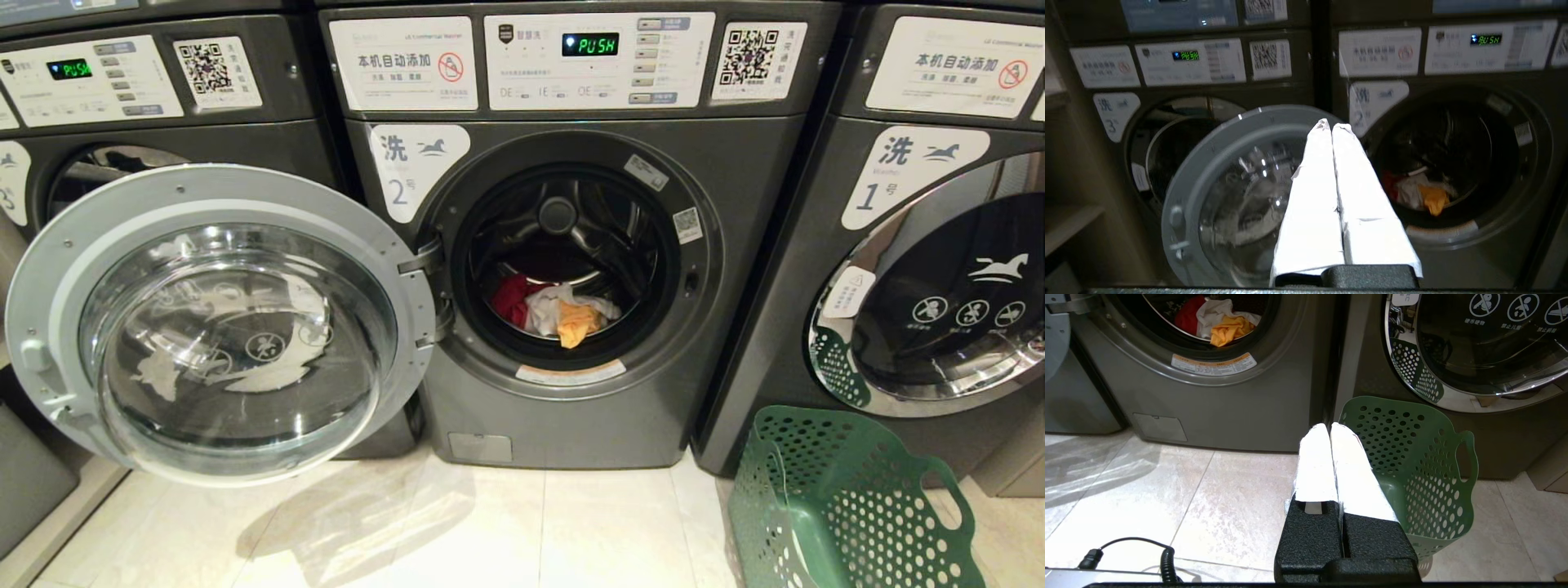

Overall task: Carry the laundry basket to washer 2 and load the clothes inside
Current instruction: Close the washing machine door with the left hand

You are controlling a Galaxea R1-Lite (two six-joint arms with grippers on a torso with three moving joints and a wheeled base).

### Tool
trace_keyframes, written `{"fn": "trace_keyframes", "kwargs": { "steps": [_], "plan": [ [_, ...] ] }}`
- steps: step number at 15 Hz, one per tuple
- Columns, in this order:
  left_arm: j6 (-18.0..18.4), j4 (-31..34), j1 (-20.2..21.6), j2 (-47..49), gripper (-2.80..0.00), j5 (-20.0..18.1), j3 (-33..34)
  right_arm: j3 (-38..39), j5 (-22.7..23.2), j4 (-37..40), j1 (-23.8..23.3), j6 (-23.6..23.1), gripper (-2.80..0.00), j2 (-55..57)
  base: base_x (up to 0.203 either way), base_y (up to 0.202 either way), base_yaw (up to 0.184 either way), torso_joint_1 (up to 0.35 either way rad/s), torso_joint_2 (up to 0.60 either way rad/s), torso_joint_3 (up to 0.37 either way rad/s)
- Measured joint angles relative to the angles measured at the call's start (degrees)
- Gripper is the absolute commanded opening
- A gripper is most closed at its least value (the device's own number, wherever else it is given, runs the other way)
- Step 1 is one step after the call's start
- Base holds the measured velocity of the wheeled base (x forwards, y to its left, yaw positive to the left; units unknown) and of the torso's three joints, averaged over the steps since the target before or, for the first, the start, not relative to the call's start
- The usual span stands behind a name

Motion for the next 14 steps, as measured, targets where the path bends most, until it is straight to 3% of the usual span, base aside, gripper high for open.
{"fn": "trace_keyframes", "kwargs": {
  "steps": [3, 7, 10, 14],
  "plan": [
    [-2.1, 4.1, 1.6, 24.8, -2.80, 2.0, -26.3, 0.0, 0.0, 0.0, 0.0, 0.4, -2.80, 0.0, 0.000, 0.000, 0.000, 0.000, 0.00, 0.000],
    [-4.0, 8.2, 11.7, 57.0, -2.80, -1.8, -50.7, 0.0, -0.1, 0.0, 0.0, 1.4, -2.80, 0.0, 0.000, 0.000, 0.000, 0.000, 0.00, 0.000],
    [-3.1, 7.1, 19.7, 74.1, -2.80, -7.1, -59.0, 0.0, -0.1, 0.0, 0.0, 1.4, -2.80, 0.0, 0.000, 0.000, 0.000, 0.000, 0.00, 0.000],
    [-5.1, -6.4, 23.6, 87.4, -2.80, -9.4, -61.8, 0.0, -0.1, 0.0, 0.0, 1.5, -2.80, 0.0, 0.000, 0.000, 0.000, 0.000, 0.00, 0.000]
  ]
}}
